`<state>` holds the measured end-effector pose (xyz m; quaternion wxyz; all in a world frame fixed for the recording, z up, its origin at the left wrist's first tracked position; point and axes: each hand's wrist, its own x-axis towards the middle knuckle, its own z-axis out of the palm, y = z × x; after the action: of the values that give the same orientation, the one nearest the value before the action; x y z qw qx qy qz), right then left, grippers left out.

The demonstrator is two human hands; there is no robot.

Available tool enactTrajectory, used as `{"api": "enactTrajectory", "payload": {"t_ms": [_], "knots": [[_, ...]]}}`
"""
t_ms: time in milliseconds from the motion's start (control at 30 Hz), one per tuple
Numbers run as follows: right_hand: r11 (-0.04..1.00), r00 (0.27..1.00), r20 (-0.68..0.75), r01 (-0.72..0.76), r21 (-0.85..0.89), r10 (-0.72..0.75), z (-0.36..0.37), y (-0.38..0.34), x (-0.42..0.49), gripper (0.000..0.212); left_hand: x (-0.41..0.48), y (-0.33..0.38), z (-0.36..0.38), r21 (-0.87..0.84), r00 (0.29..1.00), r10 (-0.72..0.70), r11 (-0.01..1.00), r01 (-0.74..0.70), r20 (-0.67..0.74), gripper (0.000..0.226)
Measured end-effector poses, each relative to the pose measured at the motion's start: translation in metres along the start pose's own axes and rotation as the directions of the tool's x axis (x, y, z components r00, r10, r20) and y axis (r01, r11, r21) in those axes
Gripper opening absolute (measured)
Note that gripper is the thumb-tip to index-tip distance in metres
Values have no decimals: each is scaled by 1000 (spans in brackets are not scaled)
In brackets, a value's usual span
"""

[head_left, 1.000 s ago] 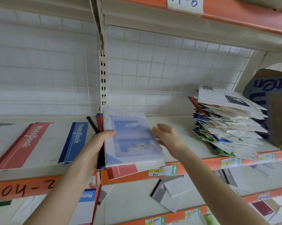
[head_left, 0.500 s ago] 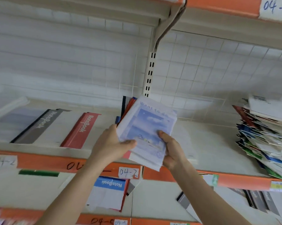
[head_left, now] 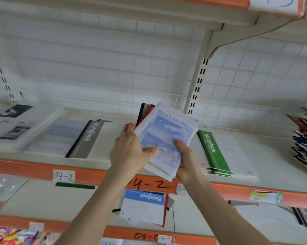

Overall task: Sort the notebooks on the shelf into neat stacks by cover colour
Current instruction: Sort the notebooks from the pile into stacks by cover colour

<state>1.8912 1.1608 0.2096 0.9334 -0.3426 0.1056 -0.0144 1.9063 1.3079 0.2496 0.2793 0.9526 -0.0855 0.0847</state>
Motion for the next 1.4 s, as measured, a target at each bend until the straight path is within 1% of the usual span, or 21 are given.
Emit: {"api": "enactTrajectory", "payload": {"t_ms": [67, 133, 233, 300, 500, 567, 633, 733, 800, 867, 967, 1033, 1067, 1100, 1167, 1200, 1267, 1300, 1333, 1367, 1400], "knots": [[1000, 999, -35, 3, 4, -3, 7, 11, 4, 52, 6, -7, -8, 76, 1000, -9, 997, 8, 13, 65], [1000, 999, -51, 17, 5, -17, 13, 20, 8, 55, 11, -13, -14, 133, 1000, -6, 991, 2, 27, 68], [998, 997, -54, 61, 29, -60, 20, 34, 12, 47, 16, -21, -22, 246, 999, 31, 969, -35, 20, 69], [994, 995, -47, 95, 46, -93, 24, 42, 14, 47, 18, -27, -25, 304, 998, 56, 951, -62, 28, 71], [993, 994, -43, 103, 58, -100, 38, 61, 19, 37, 29, -50, -32, 334, 994, 89, 936, -106, 65, 75], [993, 995, -35, 94, 72, -91, 42, 66, 21, 29, 35, -58, -36, 283, 993, 95, 953, -112, 73, 77], [994, 997, -24, 80, 79, -78, 46, 71, 22, 23, 41, -65, -38, 166, 991, 96, 980, -110, 95, 76], [993, 996, -10, 93, 78, -93, 50, 77, 26, 25, 46, -79, -38, -69, 988, 134, 989, -129, 75, 58], [993, 996, 1, 91, 75, -91, 51, 81, 29, 31, 48, -90, -38, -240, 989, 146, 961, -137, 23, 48], [995, 997, 16, 81, 61, -82, 54, 84, 31, 26, 49, -100, -38, -383, 992, 125, 916, -123, -20, 43], [995, 994, 80, 63, 72, -69, 62, 84, 32, 23, 48, -106, -40, -505, 991, 96, 853, -131, -94, 42], [997, 997, 52, 60, 46, -63, 65, 84, 36, 25, 49, -108, -44, -554, 987, 75, 821, -140, -139, 40], [998, 997, 42, 63, 32, -64, 66, 84, 39, 29, 50, -109, -46, -567, 985, 67, 811, -146, -157, 40], [997, 996, 50, 73, 32, -75, 68, 84, 41, 39, 52, -110, -48, -570, 983, 62, 808, -152, -174, 39], [994, 992, 69, 99, 42, -102, 66, 84, 49, 67, 54, -113, -49, -559, 976, 57, 812, -167, -210, 39], [994, 991, 78, 102, 43, -105, 66, 85, 51, 75, 54, -114, -50, -559, 972, 55, 810, -177, -229, 39], [995, 992, 78, 92, 50, -96, 68, 85, 52, 80, 53, -116, -51, -572, 967, 43, 799, -185, -253, 39], [995, 994, 71, 83, 47, -86, 71, 85, 50, 75, 53, -117, -50, -586, 965, 32, 789, -185, -262, 38], [996, 996, 50, 78, 39, -80, 72, 85, 49, 61, 53, -118, -50, -605, 964, 18, 775, -182, -267, 38], [997, 997, 18, 72, 31, -73, 74, 84, 47, 44, 53, -120, -51, -628, 963, 1, 758, -176, -269, 38], [997, 997, -14, 70, 15, -69, 75, 84, 46, 32, 54, -122, -52, -650, 963, -16, 741, -170, -270, 39]]}}
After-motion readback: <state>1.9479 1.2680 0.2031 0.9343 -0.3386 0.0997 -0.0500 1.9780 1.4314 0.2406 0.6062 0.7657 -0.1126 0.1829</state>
